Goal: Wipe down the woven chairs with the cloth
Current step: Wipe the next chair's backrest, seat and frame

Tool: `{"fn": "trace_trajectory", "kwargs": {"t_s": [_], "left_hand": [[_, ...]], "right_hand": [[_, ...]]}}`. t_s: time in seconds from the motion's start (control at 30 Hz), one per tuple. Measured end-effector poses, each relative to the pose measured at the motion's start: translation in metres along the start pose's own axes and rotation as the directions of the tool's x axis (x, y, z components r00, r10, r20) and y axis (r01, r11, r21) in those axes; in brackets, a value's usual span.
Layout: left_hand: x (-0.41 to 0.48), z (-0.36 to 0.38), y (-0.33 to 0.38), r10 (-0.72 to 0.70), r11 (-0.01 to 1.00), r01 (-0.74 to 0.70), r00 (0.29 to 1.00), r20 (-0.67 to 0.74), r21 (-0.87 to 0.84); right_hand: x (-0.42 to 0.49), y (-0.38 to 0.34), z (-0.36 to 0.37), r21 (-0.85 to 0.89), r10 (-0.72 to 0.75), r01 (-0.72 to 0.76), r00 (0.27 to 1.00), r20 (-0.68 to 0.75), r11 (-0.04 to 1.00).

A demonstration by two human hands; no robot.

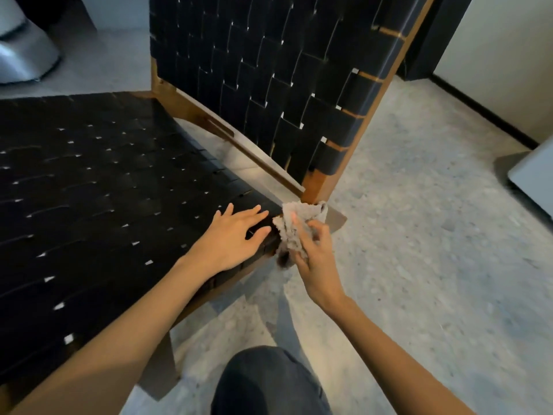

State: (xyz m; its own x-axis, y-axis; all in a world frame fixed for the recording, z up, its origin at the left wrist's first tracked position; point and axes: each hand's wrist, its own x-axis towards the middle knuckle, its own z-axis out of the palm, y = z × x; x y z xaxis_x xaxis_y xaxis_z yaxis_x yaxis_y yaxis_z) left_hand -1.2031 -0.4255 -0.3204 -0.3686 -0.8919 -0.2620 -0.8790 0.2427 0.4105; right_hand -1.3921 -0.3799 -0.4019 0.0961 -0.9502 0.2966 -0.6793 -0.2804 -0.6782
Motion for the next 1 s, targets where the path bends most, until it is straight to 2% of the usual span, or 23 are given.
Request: {"fn": "trace_trajectory", "kwargs": {"t_s": [0.1, 0.2, 0.27, 0.33, 0.53, 0.6, 0.67, 0.73, 0.8, 0.87, 1.0], "left_hand": [[-0.004, 0.0, 0.0, -0.023, 0.995, 0.009, 0.991, -0.135, -0.096], [-0.012, -0.001, 0.004, -0.008, 0.998, -0.01, 0.964, -0.265, -0.068], [-0.02, -0.003, 0.005, -0.018, 0.998, 0.003, 0.966, -0.259, -0.057], [-0.033, -0.005, 0.003, -0.012, 1.0, 0.011, 0.979, -0.201, -0.009], [-0.079, -0.013, -0.013, -0.006, 0.993, 0.026, 0.985, -0.171, 0.111], [-0.086, -0.014, -0.014, -0.005, 0.992, 0.028, 0.984, -0.179, 0.127], [-0.086, -0.013, -0.012, -0.004, 0.988, 0.035, 0.978, -0.207, 0.148], [-0.083, -0.01, -0.007, -0.009, 0.978, 0.064, 0.963, -0.269, 0.197], [-0.08, -0.005, -0.003, -0.034, 0.965, 0.12, 0.939, -0.342, 0.232], [-0.078, 0.003, 0.003, -0.072, 0.963, 0.165, 0.92, -0.384, 0.214], [-0.074, 0.013, 0.01, -0.14, 0.961, 0.223, 0.904, -0.405, 0.166]], "right_hand": [[0.019, -0.015, -0.016, -0.04, 0.065, -0.063, 0.997, 0.052, 0.997], [0.038, -0.029, -0.022, -0.183, 0.13, -0.108, 0.985, 0.111, 0.977], [0.041, -0.035, -0.026, -0.239, 0.15, -0.111, 0.977, 0.154, 0.965], [0.037, -0.04, -0.028, -0.225, 0.129, -0.084, 0.972, 0.198, 0.971], [0.016, -0.052, -0.023, -0.023, 0.03, -0.025, 0.968, 0.248, 0.999], [0.015, -0.052, -0.026, 0.025, -0.014, 0.009, 0.98, 0.201, 1.0], [0.017, -0.052, -0.028, 0.024, -0.061, 0.059, 0.994, 0.086, 0.998], [0.022, -0.056, -0.025, -0.006, -0.056, 0.057, 0.998, 0.041, 0.998], [0.031, -0.056, -0.017, -0.12, 0.018, -0.005, 0.994, 0.109, 0.993], [0.037, -0.052, -0.013, -0.224, 0.073, -0.037, 0.985, 0.156, 0.974], [0.045, -0.047, -0.02, -0.259, 0.101, -0.059, 0.983, 0.151, 0.964]]}}
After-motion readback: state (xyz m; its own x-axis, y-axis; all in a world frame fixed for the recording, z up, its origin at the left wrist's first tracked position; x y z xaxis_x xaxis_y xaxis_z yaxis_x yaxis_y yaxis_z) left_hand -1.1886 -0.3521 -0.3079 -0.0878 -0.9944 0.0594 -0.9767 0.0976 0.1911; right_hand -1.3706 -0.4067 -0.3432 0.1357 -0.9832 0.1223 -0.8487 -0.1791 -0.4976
